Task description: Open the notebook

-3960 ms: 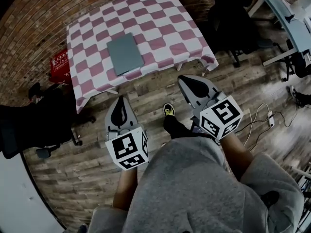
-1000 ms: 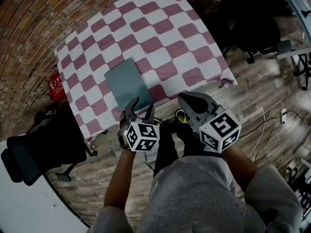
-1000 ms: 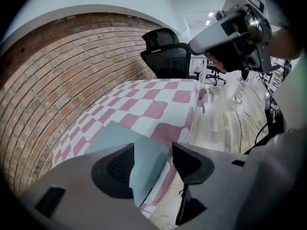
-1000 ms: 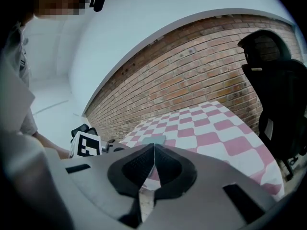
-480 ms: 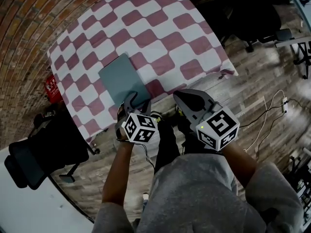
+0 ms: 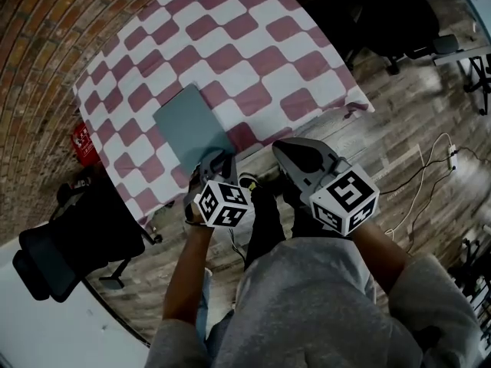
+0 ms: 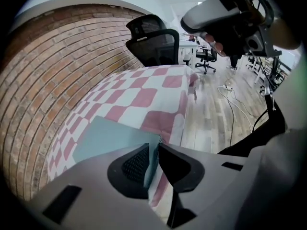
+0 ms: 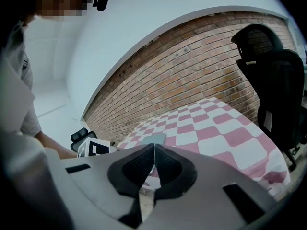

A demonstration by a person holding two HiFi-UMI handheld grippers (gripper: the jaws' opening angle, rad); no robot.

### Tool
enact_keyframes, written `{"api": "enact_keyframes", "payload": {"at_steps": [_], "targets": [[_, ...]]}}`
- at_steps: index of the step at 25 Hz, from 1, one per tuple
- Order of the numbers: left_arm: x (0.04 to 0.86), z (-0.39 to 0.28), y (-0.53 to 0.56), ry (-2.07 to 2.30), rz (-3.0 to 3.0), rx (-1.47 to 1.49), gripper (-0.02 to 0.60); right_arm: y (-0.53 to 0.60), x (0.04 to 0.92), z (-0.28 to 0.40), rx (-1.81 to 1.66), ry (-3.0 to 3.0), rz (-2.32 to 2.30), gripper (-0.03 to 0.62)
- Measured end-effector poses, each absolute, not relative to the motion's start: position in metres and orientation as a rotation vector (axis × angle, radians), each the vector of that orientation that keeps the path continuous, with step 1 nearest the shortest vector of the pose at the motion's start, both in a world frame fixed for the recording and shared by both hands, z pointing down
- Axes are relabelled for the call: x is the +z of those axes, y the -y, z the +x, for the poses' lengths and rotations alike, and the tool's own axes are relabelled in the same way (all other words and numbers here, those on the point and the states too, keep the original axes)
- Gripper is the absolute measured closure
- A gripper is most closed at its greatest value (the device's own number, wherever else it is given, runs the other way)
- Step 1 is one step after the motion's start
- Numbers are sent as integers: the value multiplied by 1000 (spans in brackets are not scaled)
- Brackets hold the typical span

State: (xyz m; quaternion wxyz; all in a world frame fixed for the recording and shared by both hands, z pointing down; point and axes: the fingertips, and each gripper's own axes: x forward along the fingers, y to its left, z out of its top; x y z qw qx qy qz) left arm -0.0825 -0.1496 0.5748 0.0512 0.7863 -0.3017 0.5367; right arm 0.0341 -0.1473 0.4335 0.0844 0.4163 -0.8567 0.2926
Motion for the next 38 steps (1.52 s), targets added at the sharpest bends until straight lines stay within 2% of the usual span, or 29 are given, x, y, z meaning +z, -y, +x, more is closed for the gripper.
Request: {"api": "enact_keyframes", "payload": {"at_steps": [7, 11, 13, 17, 27, 38], "targets": [[579, -80, 150, 1013, 2426, 1853, 489, 147, 433, 33, 885, 2567, 1230, 566], [579, -77, 152, 1043, 2432, 1795, 494, 146, 435, 35, 895, 2561, 1231, 566], [577, -79, 151, 1048, 2448, 1763, 525, 146, 436, 33, 897, 2562, 1223, 566], [560, -83, 150, 1137, 2477, 1620, 558, 143, 437, 28, 892, 2571, 1198, 566], [483, -118, 157, 1511, 2388, 1072, 565, 145, 432, 17, 870, 2595, 1159, 566], [453, -224, 139, 1826, 2004, 670, 568, 149, 422, -15, 826, 2648, 1060, 566]]}}
